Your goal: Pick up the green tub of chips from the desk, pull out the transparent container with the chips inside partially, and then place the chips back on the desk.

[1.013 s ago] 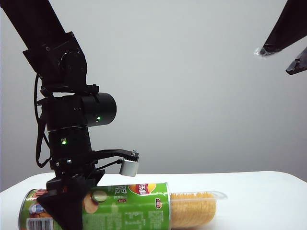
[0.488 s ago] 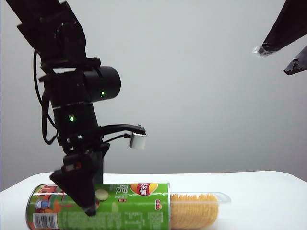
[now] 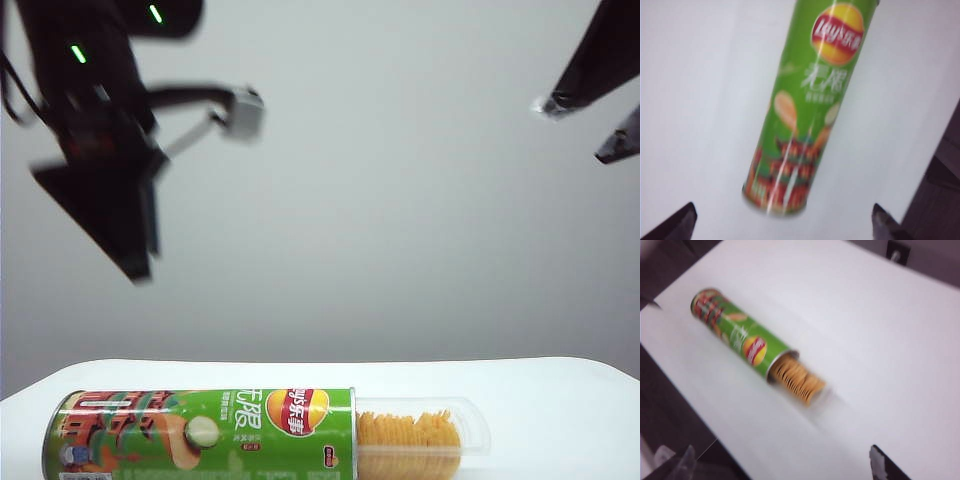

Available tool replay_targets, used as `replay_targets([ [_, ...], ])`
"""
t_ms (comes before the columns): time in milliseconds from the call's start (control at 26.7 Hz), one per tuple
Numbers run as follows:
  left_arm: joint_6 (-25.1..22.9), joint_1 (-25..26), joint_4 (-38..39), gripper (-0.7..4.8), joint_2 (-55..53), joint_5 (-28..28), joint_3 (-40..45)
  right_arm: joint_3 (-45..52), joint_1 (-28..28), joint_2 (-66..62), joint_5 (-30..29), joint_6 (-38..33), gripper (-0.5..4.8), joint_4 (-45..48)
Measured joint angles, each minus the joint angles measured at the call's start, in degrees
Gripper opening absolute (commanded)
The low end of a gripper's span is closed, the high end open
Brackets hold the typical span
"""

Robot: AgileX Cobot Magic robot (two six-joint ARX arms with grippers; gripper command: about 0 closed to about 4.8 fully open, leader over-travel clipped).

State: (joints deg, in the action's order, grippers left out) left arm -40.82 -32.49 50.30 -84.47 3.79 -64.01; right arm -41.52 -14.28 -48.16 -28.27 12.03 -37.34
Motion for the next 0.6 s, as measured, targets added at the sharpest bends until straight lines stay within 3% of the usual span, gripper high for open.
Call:
replay_targets([
  [300,7.69,0.04,7.19,4.79,15.32,-3.98,0.59,0.0,0.0,0.02,-0.02,0.0,4.79,-6.84],
  [375,10.88,0.04,4.57,4.02,21.31,-3.98,1.66,0.0,0.0,0.04,-0.04,-1.66,2.55,-6.78],
  [450,12.44,0.57,-0.94,3.93,28.92,-3.74,5.29,0.17,0.0,1.07,-0.02,-5.79,1.48,-3.45],
  [600,15.1,1.99,-12.52,3.53,40.65,-2.8,12.48,0.22,0.02,5.42,1.84,-9.99,0.92,7.3],
])
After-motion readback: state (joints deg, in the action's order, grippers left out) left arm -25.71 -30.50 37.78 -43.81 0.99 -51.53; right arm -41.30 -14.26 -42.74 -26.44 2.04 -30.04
